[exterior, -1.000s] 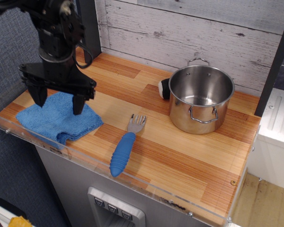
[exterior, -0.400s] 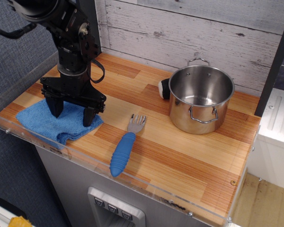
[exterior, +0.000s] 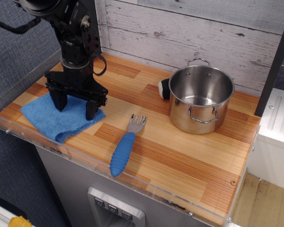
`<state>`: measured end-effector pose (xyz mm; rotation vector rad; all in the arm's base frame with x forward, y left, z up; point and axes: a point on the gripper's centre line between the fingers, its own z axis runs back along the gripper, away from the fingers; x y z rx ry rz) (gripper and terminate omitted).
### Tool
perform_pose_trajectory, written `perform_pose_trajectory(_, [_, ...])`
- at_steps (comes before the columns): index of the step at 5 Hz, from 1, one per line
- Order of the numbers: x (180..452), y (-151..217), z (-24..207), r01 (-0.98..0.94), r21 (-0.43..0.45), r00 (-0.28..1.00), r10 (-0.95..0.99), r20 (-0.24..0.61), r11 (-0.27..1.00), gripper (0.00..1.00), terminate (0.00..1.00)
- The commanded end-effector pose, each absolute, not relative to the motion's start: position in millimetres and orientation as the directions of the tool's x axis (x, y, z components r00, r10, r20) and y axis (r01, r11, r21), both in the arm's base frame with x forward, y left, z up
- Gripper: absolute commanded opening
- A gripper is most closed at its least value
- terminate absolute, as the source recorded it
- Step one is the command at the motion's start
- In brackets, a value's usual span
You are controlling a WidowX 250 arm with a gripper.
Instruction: Move towel to the left of the pot
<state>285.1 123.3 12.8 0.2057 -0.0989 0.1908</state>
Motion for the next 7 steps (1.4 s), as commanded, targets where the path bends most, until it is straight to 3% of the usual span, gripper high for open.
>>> perform_pose_trajectory(1, [308, 107, 12, -0.161, 0.151, 0.982, 0.142, 0.128, 0.975, 1.0, 0.0])
perform_pose_trajectory(3, [344, 71, 23, -0.085, 0.102, 0.983, 0.067, 0.17, 0.991, 1.0, 0.0])
perform_pose_trajectory(5, [362, 42, 27, -0.036, 0.084, 0.983, 0.02, 0.181, 0.996, 1.0, 0.0])
perform_pose_trajectory(7, [367, 36, 33, -0.043, 0.079, 0.979, 0.026, 0.202, 0.996, 1.0, 0.0])
